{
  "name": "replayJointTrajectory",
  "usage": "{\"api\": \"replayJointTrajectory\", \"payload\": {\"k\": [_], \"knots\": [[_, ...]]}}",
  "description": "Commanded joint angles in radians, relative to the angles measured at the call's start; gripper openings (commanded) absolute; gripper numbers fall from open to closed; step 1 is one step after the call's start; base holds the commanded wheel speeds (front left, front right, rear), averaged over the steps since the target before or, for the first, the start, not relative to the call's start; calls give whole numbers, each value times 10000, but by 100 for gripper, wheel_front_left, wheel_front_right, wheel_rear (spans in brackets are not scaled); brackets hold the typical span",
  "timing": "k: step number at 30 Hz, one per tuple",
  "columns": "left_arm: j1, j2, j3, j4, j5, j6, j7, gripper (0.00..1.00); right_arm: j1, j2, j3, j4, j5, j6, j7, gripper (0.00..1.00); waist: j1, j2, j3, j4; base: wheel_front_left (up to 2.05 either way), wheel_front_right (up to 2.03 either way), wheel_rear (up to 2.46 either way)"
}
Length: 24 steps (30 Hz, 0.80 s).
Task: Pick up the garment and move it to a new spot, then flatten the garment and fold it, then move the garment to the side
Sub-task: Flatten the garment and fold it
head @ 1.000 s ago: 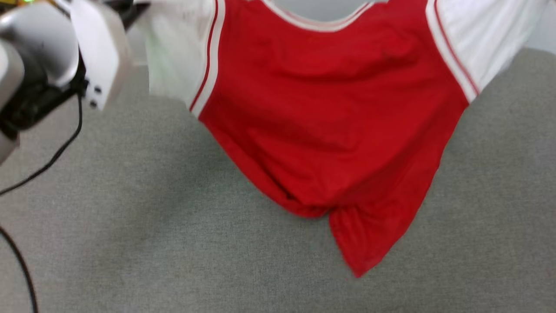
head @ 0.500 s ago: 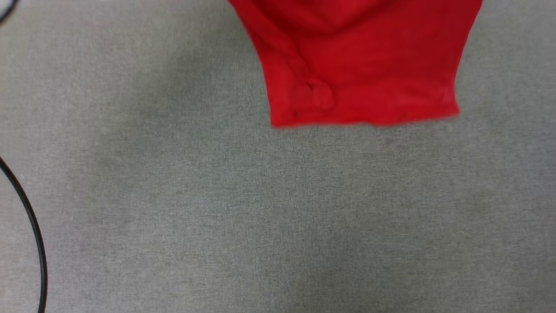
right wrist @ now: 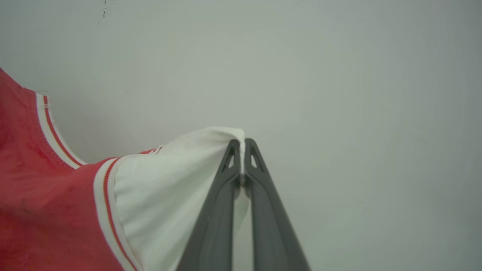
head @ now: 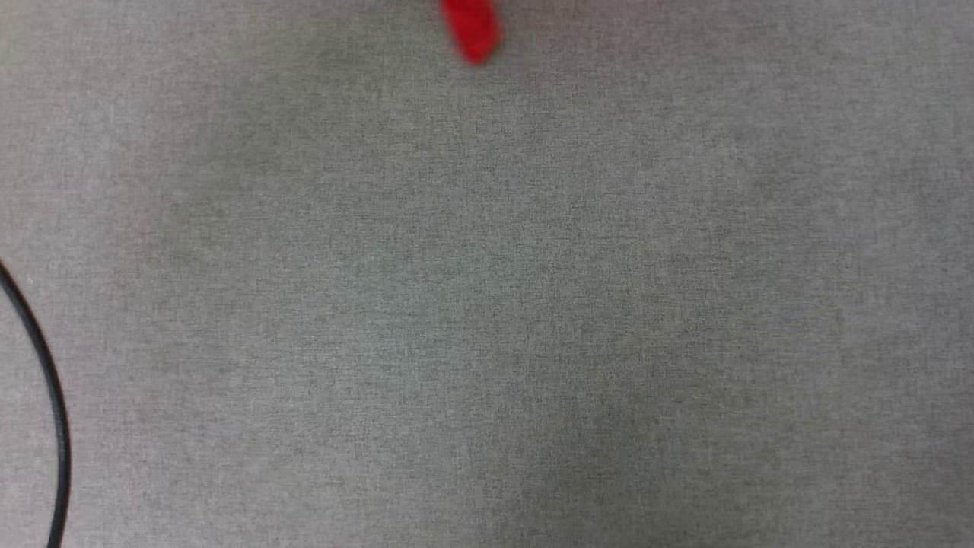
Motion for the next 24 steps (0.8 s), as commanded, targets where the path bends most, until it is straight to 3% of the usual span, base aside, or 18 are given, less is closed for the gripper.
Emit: {"api": "replayJointTrajectory", "payload": {"k": [1,7,16,24], "knots": [[-84,-118,-112,224,-71,-43,-173,0,-126,190,122,370,-8,-10,-178,0,-2,0,46,39,0,0,0],[315,-159,-476,645,-202,-77,-591,0,267,511,576,927,215,-10,-592,0,-2,0,130,-38,0,0,0],[2867,74,-1384,599,-1045,-84,-1831,0,2758,1168,2133,1292,1308,-10,-1442,0,-2,0,-501,-336,0,0,0],[5601,454,-1874,87,-1488,154,-2633,0,5138,916,3478,782,2477,-10,-1842,0,-2,0,-1237,-402,0,0,0]]}}
